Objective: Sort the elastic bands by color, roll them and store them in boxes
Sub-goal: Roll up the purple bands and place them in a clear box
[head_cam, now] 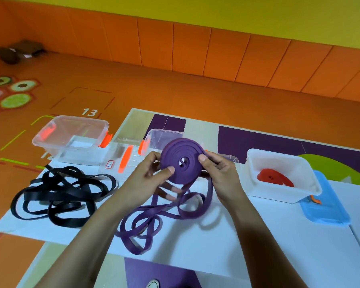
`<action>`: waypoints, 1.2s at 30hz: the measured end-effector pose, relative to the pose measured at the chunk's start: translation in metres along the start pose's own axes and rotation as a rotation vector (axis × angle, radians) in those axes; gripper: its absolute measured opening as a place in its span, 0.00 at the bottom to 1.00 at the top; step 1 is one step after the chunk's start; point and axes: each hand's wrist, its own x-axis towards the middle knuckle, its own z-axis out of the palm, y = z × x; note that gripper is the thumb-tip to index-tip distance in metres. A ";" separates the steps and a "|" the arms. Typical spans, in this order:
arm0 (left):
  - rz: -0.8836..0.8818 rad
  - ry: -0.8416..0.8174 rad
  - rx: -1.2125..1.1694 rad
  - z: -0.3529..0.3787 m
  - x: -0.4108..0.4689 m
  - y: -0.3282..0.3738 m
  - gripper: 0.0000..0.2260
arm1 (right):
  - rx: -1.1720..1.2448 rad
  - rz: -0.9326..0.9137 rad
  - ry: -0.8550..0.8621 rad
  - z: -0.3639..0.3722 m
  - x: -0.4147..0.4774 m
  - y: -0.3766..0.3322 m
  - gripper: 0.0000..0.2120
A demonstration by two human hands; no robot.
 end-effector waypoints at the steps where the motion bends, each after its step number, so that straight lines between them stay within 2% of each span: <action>1: -0.021 -0.005 0.116 -0.005 0.000 0.001 0.09 | -0.026 -0.001 -0.009 -0.002 0.000 -0.001 0.12; 4: 0.026 0.049 0.459 -0.020 -0.001 0.003 0.11 | -0.137 -0.006 -0.095 -0.008 -0.002 0.000 0.09; 7: 0.059 0.014 0.488 -0.028 0.000 0.005 0.10 | -0.238 0.008 -0.202 -0.006 -0.003 -0.001 0.08; 9: 0.048 -0.069 0.459 -0.033 0.003 0.003 0.09 | -0.257 0.030 -0.238 -0.003 -0.004 -0.003 0.08; 12: 0.059 -0.113 0.413 -0.035 0.005 -0.004 0.07 | -0.219 0.036 -0.200 0.001 -0.004 -0.001 0.06; 17: 0.097 0.003 0.291 -0.031 0.010 -0.018 0.07 | -0.089 0.096 -0.056 0.007 -0.002 0.013 0.12; 23: 0.073 0.177 -0.005 -0.034 0.020 -0.029 0.05 | -0.029 0.142 0.009 0.022 -0.005 0.026 0.12; 28: -0.036 0.165 -0.212 -0.030 0.022 -0.033 0.05 | -0.056 0.130 0.076 0.039 -0.003 0.033 0.11; 30: -0.115 0.145 -0.158 -0.037 0.022 -0.035 0.07 | -0.095 0.145 0.075 0.041 -0.003 0.035 0.11; 32: -0.164 0.117 0.031 -0.050 0.022 -0.039 0.09 | -0.145 0.172 0.077 0.039 -0.004 0.039 0.10; 34: -0.155 0.117 0.197 -0.063 0.020 -0.042 0.11 | -0.239 0.192 0.048 0.036 -0.003 0.043 0.11; 36: -0.133 0.111 0.261 -0.073 0.019 -0.045 0.12 | -0.323 0.197 0.000 0.036 -0.002 0.044 0.11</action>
